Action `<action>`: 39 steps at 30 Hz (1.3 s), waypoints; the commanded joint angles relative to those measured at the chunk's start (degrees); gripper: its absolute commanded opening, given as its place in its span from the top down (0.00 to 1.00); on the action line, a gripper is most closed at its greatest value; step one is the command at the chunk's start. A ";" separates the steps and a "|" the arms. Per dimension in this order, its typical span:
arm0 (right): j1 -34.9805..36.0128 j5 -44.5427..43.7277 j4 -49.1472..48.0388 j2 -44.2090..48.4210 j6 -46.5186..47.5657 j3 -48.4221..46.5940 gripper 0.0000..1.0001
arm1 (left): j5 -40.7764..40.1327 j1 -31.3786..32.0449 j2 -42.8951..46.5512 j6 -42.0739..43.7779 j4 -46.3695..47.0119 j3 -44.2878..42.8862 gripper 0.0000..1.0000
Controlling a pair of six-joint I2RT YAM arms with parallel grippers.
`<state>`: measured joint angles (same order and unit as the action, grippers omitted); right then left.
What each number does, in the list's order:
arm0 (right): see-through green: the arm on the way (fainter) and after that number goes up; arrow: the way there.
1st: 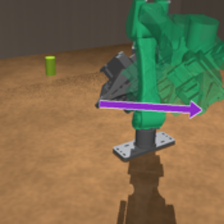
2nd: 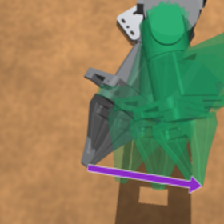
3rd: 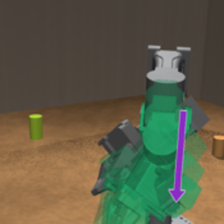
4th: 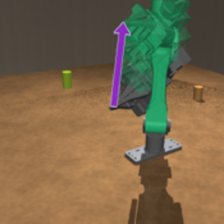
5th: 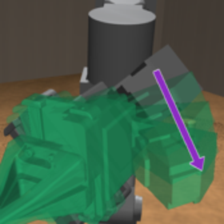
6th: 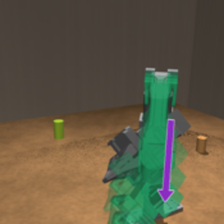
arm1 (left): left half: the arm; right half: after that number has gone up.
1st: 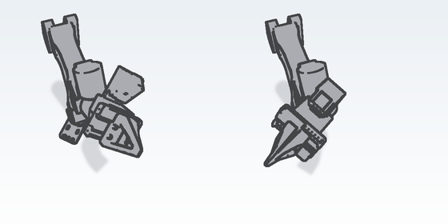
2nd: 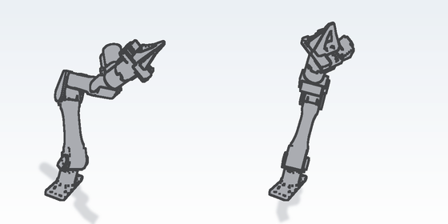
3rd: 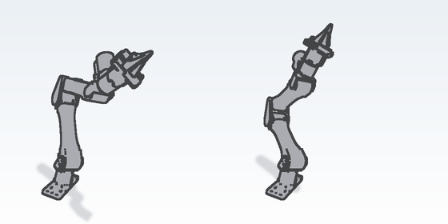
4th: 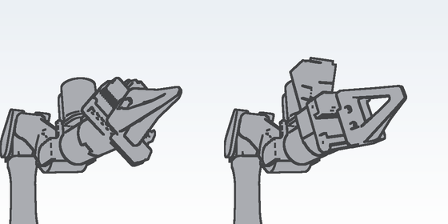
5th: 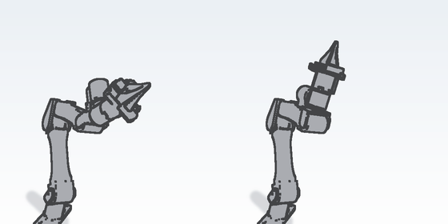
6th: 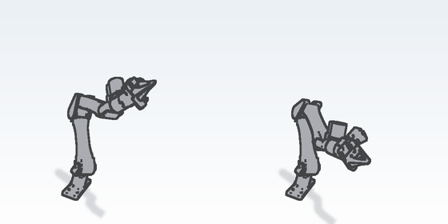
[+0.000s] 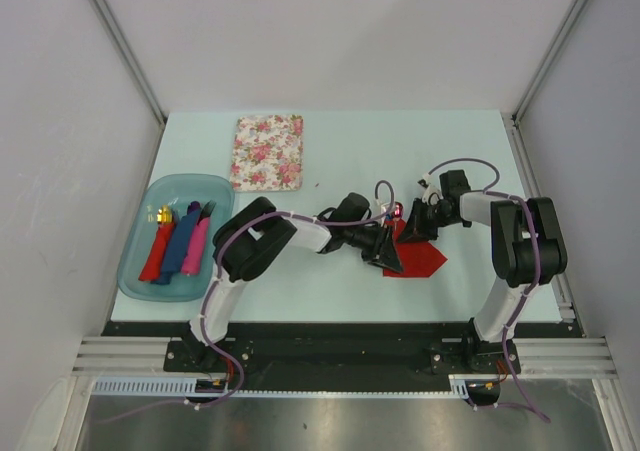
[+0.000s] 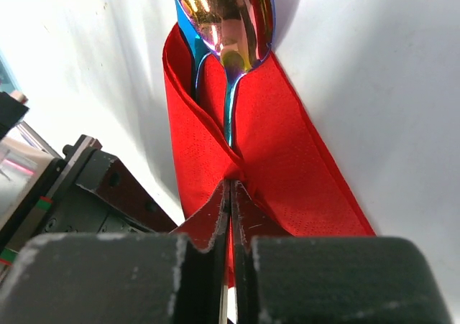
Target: Place the utensils on the paper napkin and roll it up
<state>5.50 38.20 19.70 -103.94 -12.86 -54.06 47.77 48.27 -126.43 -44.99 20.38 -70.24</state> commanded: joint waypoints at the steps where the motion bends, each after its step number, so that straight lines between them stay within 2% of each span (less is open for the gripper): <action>1: 0.57 -6.90 1.03 0.05 3.01 1.50 0.99 | -0.66 -1.51 4.00 0.70 1.41 2.03 0.65; 7: 0.74 -7.17 1.39 1.55 3.55 1.95 1.00 | -2.41 -3.45 7.42 3.76 -1.64 -0.32 0.65; 10: 0.66 -7.17 1.04 1.29 3.02 1.86 1.00 | -3.82 -2.31 7.25 7.19 -6.56 -2.62 0.67; 21: 0.83 -8.22 1.57 1.20 3.20 1.51 1.00 | -7.95 1.65 3.04 9.39 -14.83 -5.79 0.70; 27: 0.92 -8.75 2.44 1.55 3.37 0.45 1.00 | -10.94 2.09 -1.36 13.26 -24.06 -8.87 0.77; 34: 0.83 -10.33 5.16 3.74 4.95 -2.00 1.00 | -12.79 2.00 -1.54 12.47 -26.09 -6.49 0.85; 36: 0.92 -9.99 6.56 4.62 5.56 -2.71 0.97 | -13.05 2.00 -1.54 12.21 -26.10 -6.49 0.86; 37: 0.83 -9.72 7.18 5.93 5.83 -3.06 0.91 | -12.96 2.00 -1.89 12.38 -26.18 -7.01 0.87; 39: 0.39 -8.84 8.68 7.69 6.79 -3.85 0.85 | -12.70 2.00 -2.24 12.21 -26.53 -7.54 0.87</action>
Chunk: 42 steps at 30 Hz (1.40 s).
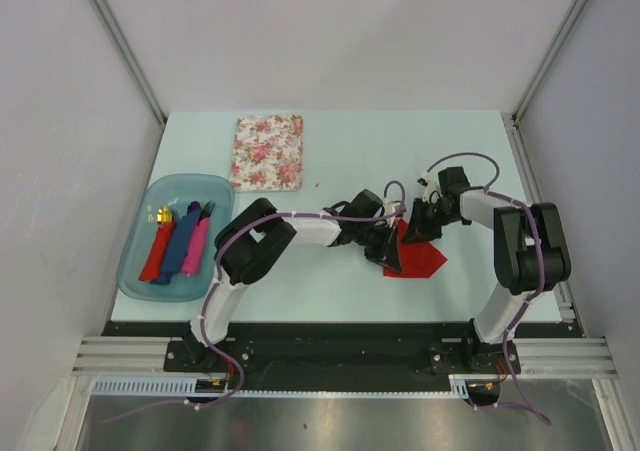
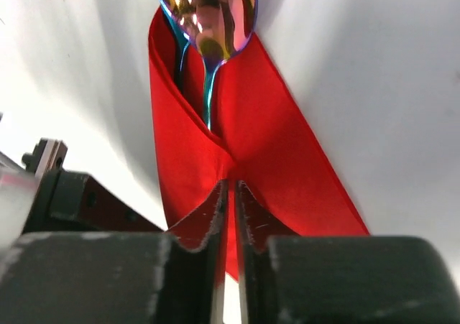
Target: Place the utensils on the paper napkin and roll it up
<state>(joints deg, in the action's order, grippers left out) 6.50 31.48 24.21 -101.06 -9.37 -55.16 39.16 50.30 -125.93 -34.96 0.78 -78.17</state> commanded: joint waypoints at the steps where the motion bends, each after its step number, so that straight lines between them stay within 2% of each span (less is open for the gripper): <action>1: -0.70 -2.04 4.53 5.69 3.74 -2.85 0.82 | -4.00 -0.03 -2.83 2.18 -6.75 0.13 0.88; 2: -0.70 -2.04 4.88 7.43 4.26 -3.11 0.78 | -4.00 -0.03 -3.01 2.09 -6.84 0.04 0.88; 7: -0.44 0.68 6.47 9.65 4.19 -3.03 0.77 | -3.30 -0.03 -3.18 2.09 -5.79 0.04 0.89; 17: 0.44 0.07 1.73 3.15 2.42 1.45 0.86 | 0.56 -0.21 -2.31 -0.45 -1.04 1.35 0.89; 20: 0.35 -1.07 1.46 0.43 2.51 1.02 0.89 | 3.45 -0.91 -0.46 -4.13 6.85 4.51 0.85; 23: 0.53 -2.65 2.25 -1.33 2.95 1.10 0.92 | 5.31 -2.49 2.60 -10.18 20.09 8.55 0.78; 28: 0.44 -3.71 2.34 -1.78 3.04 1.45 0.94 | 6.11 -5.21 5.87 -15.39 27.87 11.72 0.67; 33: 0.35 -3.62 2.42 -1.86 3.13 1.28 0.94 | 6.37 -5.39 6.49 -18.91 31.91 14.01 0.66; 42: 0.35 -2.75 2.60 -1.25 3.30 1.37 0.94 | 7.60 -5.30 2.71 -25.59 42.81 15.07 0.75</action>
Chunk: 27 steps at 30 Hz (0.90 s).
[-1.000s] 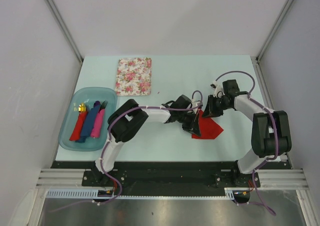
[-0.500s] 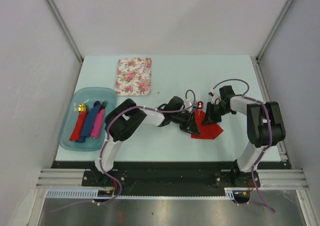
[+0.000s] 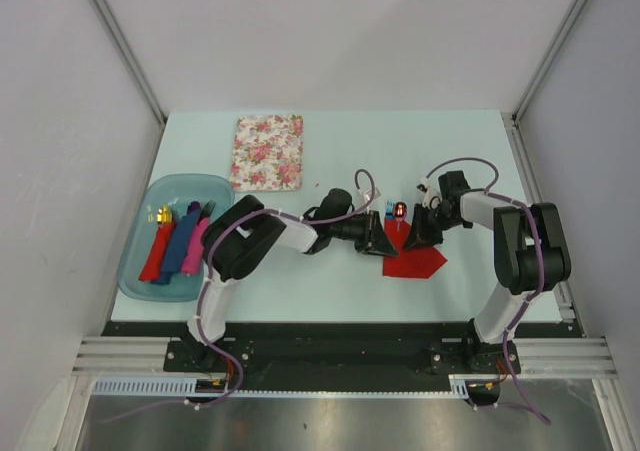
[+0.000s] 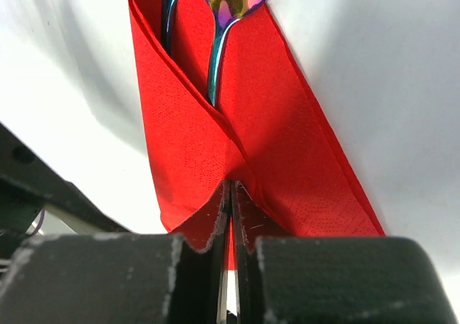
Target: Place the utensils on the paper napkin and roll it up
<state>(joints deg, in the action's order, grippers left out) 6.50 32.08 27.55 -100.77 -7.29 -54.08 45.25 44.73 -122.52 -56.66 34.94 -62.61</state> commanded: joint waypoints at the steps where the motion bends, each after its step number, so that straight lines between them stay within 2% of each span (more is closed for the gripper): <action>1: 0.44 -3.25 -0.74 -1.53 1.05 0.21 0.94 | 1.42 0.27 -1.57 -4.33 8.83 -0.84 0.76; 10: 0.35 -3.07 -0.74 -1.09 0.96 0.21 0.94 | -0.60 0.44 -5.01 -3.37 4.79 -2.60 0.80; 14: 0.44 -2.63 -0.48 -0.66 0.87 0.12 0.93 | -2.01 0.36 -6.41 -0.12 -3.46 -4.62 0.83; 18: 0.62 -2.46 -0.39 0.13 1.05 0.12 0.92 | -2.97 0.36 -7.56 1.03 -7.34 -5.77 0.85; 21: 0.70 -2.63 -0.48 0.40 1.31 0.21 0.92 | -2.72 0.36 -7.21 1.03 -6.64 -5.33 0.86; 27: 0.71 -3.16 -0.66 -0.04 1.67 0.47 0.92 | -0.96 0.80 -4.93 -1.34 1.00 -5.51 0.85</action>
<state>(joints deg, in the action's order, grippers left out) 6.55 32.10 27.55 -100.71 -7.22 -54.08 44.86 44.93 -129.16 -58.02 31.35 -67.09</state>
